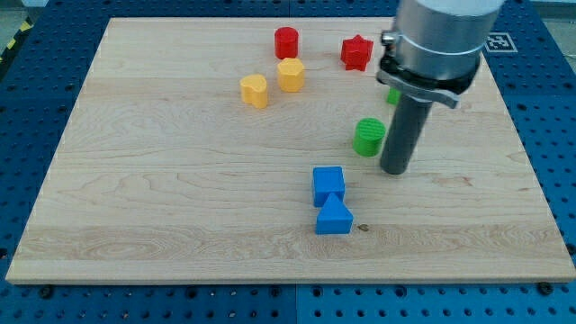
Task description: Push the green circle towards the blue cube
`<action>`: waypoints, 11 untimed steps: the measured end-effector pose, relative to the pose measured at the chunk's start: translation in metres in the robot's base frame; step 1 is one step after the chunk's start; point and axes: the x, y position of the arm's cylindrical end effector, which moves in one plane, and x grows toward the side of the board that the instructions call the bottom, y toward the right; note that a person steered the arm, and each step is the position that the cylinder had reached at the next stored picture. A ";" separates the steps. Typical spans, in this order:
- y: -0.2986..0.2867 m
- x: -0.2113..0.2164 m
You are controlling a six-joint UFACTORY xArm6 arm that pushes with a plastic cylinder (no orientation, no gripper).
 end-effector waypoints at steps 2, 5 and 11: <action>0.031 -0.020; 0.004 -0.056; -0.056 -0.054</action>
